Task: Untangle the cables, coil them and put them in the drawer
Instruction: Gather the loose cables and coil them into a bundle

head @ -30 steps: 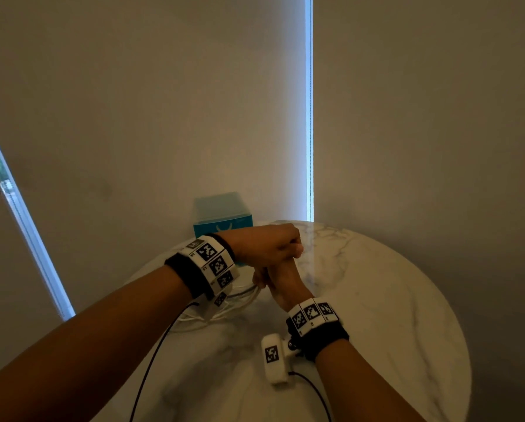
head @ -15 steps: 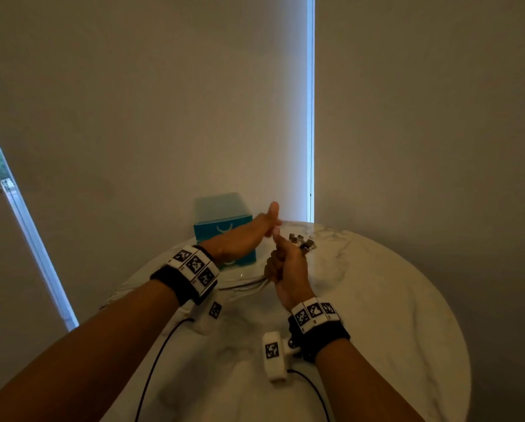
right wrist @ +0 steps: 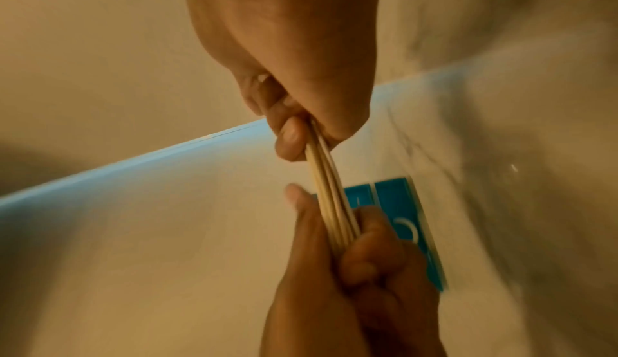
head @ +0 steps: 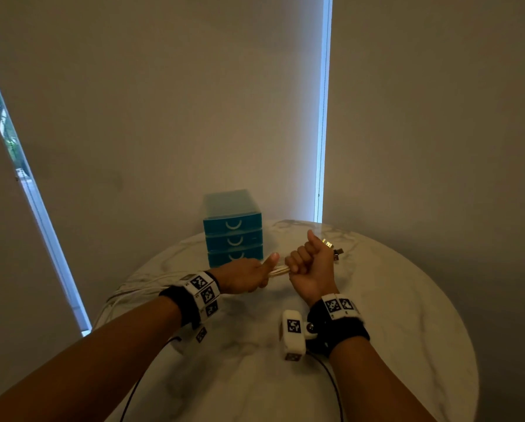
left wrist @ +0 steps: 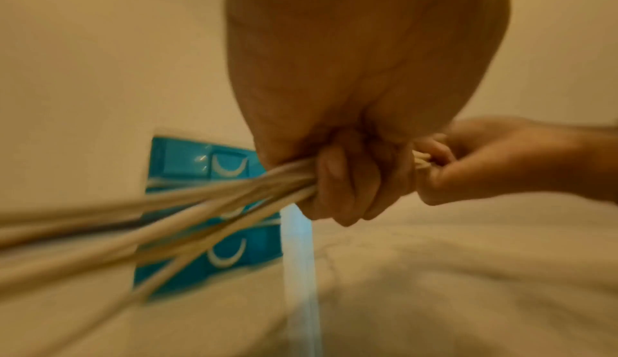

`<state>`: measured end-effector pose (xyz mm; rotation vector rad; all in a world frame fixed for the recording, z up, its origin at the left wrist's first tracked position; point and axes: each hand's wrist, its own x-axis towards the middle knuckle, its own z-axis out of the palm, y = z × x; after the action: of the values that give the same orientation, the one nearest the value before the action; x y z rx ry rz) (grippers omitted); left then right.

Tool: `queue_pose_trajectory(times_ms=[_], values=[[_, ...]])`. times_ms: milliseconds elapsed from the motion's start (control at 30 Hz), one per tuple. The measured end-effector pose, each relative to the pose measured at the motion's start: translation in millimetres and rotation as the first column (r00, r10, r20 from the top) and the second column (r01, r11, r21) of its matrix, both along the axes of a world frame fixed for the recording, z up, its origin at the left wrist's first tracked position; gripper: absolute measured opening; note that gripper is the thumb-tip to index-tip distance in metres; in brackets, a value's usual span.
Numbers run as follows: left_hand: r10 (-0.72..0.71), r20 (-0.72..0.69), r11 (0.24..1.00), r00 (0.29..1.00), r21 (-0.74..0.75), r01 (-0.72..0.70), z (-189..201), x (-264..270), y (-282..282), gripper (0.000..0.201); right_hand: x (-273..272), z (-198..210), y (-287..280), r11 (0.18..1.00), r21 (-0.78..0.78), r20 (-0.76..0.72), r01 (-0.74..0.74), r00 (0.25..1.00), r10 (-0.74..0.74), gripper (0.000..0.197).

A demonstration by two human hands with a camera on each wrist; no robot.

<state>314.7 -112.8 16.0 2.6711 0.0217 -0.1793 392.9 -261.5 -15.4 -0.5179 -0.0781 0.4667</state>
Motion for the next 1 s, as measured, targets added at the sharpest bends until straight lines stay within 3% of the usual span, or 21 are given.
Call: queue_pose_trajectory(times_ms=[133,267,333,400,433,467,533,567,633,667,733,767,833,900,1000], values=[[0.019,0.167,0.959,0.986,0.277,-0.066,7,4,3,0.051,6,-1,2,0.999,-0.014,-0.061,0.033,0.998,-0.034,0.049],[0.013,0.243,0.882,0.970,0.454,-0.125,26,2,13,0.035,21,-10,-15,1.000,0.007,-0.132,-0.022,0.991,0.023,0.013],[0.019,0.246,0.842,0.969,0.519,-0.148,34,0,22,0.035,29,-11,-27,0.979,-0.178,-0.142,0.102,0.982,-0.128,0.024],[0.012,0.243,0.806,0.970,0.572,-0.153,35,0,27,0.038,32,-6,-30,0.823,-0.426,0.039,0.376,0.916,-0.399,0.021],[0.017,0.244,0.805,0.970,0.572,-0.158,34,0,27,0.038,29,0,-26,0.728,-0.457,0.201,0.512,0.856,-0.476,0.022],[0.023,0.243,0.812,0.970,0.561,-0.160,32,1,26,0.039,22,7,-19,0.697,-0.415,0.360,0.585,0.809,-0.465,0.024],[0.024,0.246,0.839,0.969,0.522,-0.154,28,4,23,0.039,3,24,1,0.739,-0.377,0.629,0.559,0.740,-0.239,0.024],[0.023,0.257,0.863,0.966,0.483,-0.149,28,4,22,0.038,-3,29,12,0.720,-0.450,0.695,0.528,0.714,-0.089,0.024],[0.016,0.291,0.916,0.957,0.379,-0.130,30,6,23,0.036,-11,34,30,0.606,-0.627,0.714,0.490,0.673,0.194,0.030],[0.011,0.309,0.932,0.951,0.341,-0.121,32,6,25,0.035,-11,34,36,0.547,-0.688,0.696,0.477,0.647,0.312,0.044],[0.042,0.337,0.949,0.940,0.280,-0.142,38,4,29,0.038,-6,30,46,0.404,-0.761,0.649,0.508,0.606,0.460,0.079],[0.066,0.351,0.952,0.934,0.258,-0.164,39,3,30,0.042,-3,30,49,0.332,-0.770,0.635,0.545,0.601,0.485,0.083],[0.118,0.349,0.969,0.930,0.164,-0.185,37,1,34,0.053,2,31,49,0.160,-0.700,0.651,0.696,0.530,0.544,0.076],[0.175,0.287,0.983,0.942,0.006,-0.185,29,-1,38,0.071,9,36,44,-0.013,-0.515,0.636,0.857,0.392,0.665,0.063],[0.237,0.150,0.971,0.960,-0.068,-0.229,19,-7,52,0.081,19,47,22,-0.068,-0.252,0.612,0.965,0.213,0.762,0.050]])
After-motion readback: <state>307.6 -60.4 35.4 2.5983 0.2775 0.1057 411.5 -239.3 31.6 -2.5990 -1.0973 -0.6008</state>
